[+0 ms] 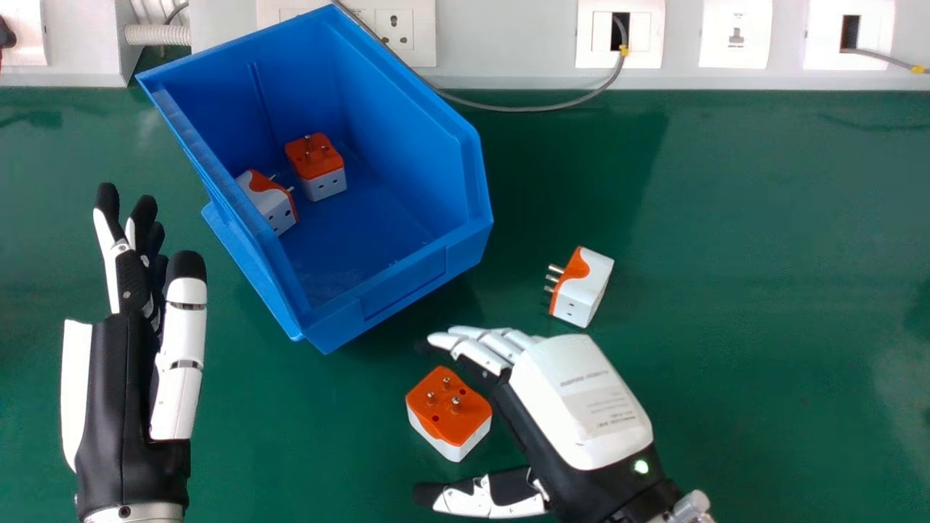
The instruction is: Pick all objects and put in blue box
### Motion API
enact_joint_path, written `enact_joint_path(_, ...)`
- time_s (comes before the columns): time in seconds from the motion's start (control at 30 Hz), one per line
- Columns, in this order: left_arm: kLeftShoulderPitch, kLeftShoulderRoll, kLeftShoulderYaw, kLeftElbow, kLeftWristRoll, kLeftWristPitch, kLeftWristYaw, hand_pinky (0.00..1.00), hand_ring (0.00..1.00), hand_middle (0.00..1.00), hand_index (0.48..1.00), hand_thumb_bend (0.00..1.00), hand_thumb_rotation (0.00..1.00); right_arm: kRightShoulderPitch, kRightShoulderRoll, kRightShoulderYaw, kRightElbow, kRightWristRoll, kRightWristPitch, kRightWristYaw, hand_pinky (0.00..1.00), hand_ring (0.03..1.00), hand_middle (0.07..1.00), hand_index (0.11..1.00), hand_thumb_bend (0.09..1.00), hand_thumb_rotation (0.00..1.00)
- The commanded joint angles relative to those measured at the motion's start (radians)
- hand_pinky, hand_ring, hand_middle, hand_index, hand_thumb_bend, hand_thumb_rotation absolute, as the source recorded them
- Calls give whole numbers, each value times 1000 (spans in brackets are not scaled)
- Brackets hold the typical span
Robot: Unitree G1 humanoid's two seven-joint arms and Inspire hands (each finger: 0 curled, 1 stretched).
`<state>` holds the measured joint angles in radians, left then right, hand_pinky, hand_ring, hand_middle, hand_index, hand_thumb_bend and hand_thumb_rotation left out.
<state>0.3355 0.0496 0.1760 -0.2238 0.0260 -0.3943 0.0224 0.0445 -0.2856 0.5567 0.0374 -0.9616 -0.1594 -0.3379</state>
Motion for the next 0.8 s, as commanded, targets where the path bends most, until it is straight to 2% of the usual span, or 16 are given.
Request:
enact_joint_path(0.0, -8, 11, 10, 1, -11, -30, -5, 1000, 1000, 1000, 1000, 262, 897, -36, 20, 5, 19, -12, -1, -26, 633, 763, 801, 787, 526, 417)
enact_joint_path(0.07, -7, 14, 12, -2, -18, -22, -9, 1000, 1000, 1000, 1000, 280, 895, -49, 30, 8, 45, -18, 3, -25, 631, 762, 801, 788, 526, 417)
enact_joint_path(0.17, -5, 16, 14, -5, -17, -15, -9, 1000, 1000, 1000, 1000, 295, 894, -71, 42, 13, 83, -28, 8, -30, 621, 755, 796, 784, 526, 433)
enact_joint_path(0.3, -5, 17, 17, -2, -18, -23, -9, 1000, 1000, 1000, 996, 313, 888, -94, 57, 20, 125, -34, 18, -29, 619, 749, 794, 783, 530, 428)
enact_joint_path(0.37, -5, 20, 18, 1, -23, -29, -13, 1000, 1000, 1000, 992, 306, 884, -106, 64, 25, 148, -36, 21, -38, 617, 748, 793, 782, 527, 428)
enact_joint_path(0.47, -6, 22, 19, 4, -18, -33, -15, 1000, 1000, 1000, 992, 317, 881, -124, 72, 32, 178, -37, 23, -50, 612, 742, 786, 772, 533, 411)
enact_joint_path(0.53, -8, 25, 21, 10, -23, -40, -20, 1000, 1000, 1000, 995, 319, 882, -135, 76, 38, 192, -43, 32, -48, 613, 743, 787, 773, 528, 412)
enact_joint_path(0.6, -8, 28, 23, 14, -23, -47, -23, 1000, 1000, 1000, 997, 313, 881, -145, 80, 44, 205, -45, 40, -50, 611, 743, 787, 773, 529, 407)
enact_joint_path(0.73, -9, 31, 29, 25, -38, -56, -32, 1000, 1000, 1000, 1000, 328, 880, -166, 88, 50, 239, -51, 50, -54, 606, 739, 784, 769, 531, 389)
enact_joint_path(0.77, -8, 31, 30, 23, -39, -51, -33, 1000, 1000, 1000, 1000, 323, 879, -171, 90, 51, 250, -49, 50, -55, 607, 739, 784, 769, 530, 384)
